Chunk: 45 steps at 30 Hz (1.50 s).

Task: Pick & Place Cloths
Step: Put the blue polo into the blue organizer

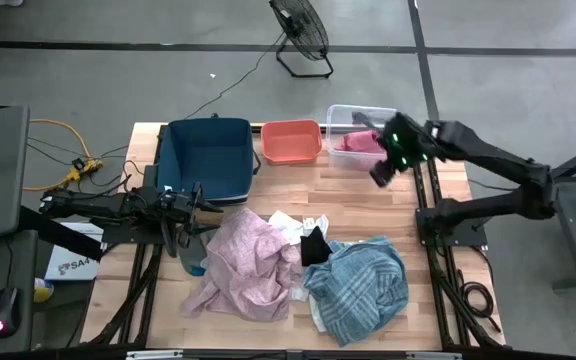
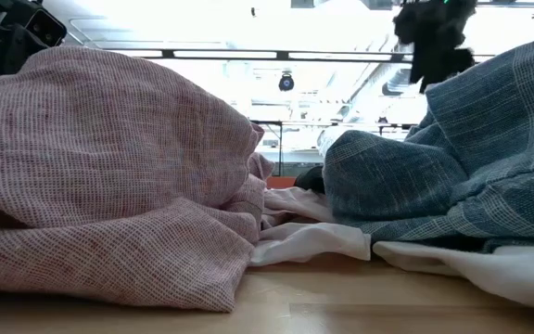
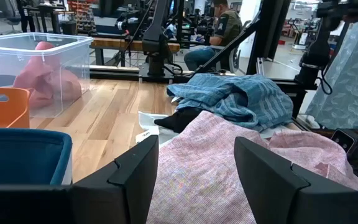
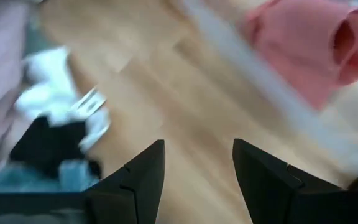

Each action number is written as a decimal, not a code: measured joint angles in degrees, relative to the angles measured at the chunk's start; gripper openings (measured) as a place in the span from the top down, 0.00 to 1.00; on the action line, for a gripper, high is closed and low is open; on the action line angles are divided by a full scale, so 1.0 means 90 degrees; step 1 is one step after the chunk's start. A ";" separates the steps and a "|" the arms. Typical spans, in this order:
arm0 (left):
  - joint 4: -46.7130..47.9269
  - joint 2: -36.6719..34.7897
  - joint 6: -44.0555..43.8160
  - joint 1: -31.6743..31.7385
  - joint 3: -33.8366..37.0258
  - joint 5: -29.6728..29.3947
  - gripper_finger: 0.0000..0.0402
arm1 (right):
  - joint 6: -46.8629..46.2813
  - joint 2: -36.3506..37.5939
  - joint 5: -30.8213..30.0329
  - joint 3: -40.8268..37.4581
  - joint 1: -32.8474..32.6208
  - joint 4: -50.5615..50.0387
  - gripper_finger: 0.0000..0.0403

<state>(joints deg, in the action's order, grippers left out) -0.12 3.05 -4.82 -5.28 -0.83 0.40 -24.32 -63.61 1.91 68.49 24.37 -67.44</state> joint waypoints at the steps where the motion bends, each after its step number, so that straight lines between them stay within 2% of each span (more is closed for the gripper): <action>1: -0.0002 0.0000 0.0002 0.0000 0.0001 0.0000 0.48 | -0.0201 0.0140 -0.0036 -0.0048 -0.0371 -0.0095 0.55; 6: 0.0000 0.0000 0.0002 -0.0002 0.0000 0.0000 0.48 | -0.1261 0.0559 -0.0450 -0.0488 -0.2207 -0.0241 0.55; 11: -0.0001 0.0000 0.0002 0.0000 -0.0001 0.0000 0.48 | -0.2112 0.0538 -0.0683 -0.0928 -0.3668 -0.0181 0.55; 15: -0.0002 0.0000 0.0000 0.0000 -0.0001 0.0000 0.48 | -0.2095 0.0386 -0.0697 -0.1255 -0.4467 0.0346 0.55; 20: 0.0000 0.0000 0.0000 -0.0002 0.0001 0.0000 0.48 | -0.1202 0.0153 -0.0533 -0.1684 -0.5195 0.1432 0.55; 27: -0.0002 0.0000 0.0002 0.0000 0.0001 0.0000 0.48 | -0.0937 -0.0371 -0.0339 -0.2237 -0.5606 0.3069 0.55; 32: 0.0000 0.0000 0.0002 -0.0001 0.0001 0.0000 0.48 | -0.1096 -0.0929 0.0089 -0.2266 -0.5596 0.3100 0.54; 39: -0.0002 0.0000 0.0002 0.0000 0.0001 0.0000 0.48 | -0.0531 -0.1466 0.0874 -0.2266 -0.5596 0.3097 0.41; 45: 0.0000 0.0000 0.0001 0.0000 0.0000 0.0000 0.48 | 0.0271 -0.1913 0.0562 -0.2266 -0.5596 0.3160 0.33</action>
<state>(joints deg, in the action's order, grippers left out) -0.12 3.05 -4.81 -5.28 -0.83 0.40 -21.88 -80.82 6.96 48.10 -26.00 -39.00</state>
